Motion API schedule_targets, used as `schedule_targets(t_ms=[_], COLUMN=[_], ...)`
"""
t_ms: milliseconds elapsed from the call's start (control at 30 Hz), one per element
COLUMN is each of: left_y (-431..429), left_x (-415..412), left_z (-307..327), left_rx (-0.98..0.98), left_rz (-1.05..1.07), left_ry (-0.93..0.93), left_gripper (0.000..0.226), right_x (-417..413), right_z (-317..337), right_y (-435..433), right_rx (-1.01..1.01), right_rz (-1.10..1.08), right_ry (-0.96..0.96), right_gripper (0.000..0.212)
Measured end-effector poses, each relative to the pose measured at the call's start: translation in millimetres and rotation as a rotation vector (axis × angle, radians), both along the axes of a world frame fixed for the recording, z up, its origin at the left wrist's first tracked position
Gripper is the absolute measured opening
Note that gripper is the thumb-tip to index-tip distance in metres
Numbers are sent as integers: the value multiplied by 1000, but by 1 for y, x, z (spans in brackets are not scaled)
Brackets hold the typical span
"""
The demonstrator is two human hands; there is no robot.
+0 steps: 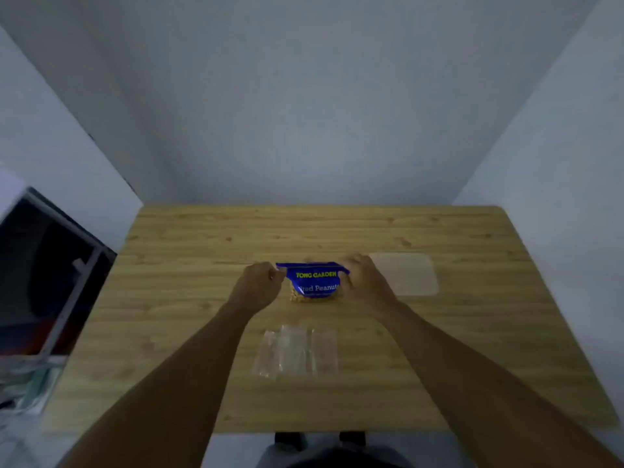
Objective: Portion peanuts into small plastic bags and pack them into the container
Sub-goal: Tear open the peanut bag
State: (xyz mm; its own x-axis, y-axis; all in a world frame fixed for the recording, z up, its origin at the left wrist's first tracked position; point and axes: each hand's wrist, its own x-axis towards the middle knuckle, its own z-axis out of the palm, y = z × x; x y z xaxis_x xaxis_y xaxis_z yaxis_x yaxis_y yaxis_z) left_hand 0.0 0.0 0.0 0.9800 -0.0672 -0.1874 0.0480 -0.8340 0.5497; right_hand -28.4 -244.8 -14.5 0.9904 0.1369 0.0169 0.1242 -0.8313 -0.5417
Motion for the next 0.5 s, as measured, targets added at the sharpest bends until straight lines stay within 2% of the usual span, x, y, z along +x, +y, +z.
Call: schedule_targets(t_ms=[167, 333, 500], left_y=[-34, -58, -63], left_x=[-2, 2, 3], left_z=[-8, -7, -11], left_rx=[-248, -553, -704], left_rz=[109, 417, 524], left_ry=[176, 345, 429], left_gripper=[63, 54, 45], right_x=[3, 8, 10], right_z=[-8, -9, -10], right_y=[10, 8, 2], right_rx=[-95, -110, -108], right_rz=[-1, 24, 71], right_ry=[-93, -144, -186], right_gripper=[40, 41, 44])
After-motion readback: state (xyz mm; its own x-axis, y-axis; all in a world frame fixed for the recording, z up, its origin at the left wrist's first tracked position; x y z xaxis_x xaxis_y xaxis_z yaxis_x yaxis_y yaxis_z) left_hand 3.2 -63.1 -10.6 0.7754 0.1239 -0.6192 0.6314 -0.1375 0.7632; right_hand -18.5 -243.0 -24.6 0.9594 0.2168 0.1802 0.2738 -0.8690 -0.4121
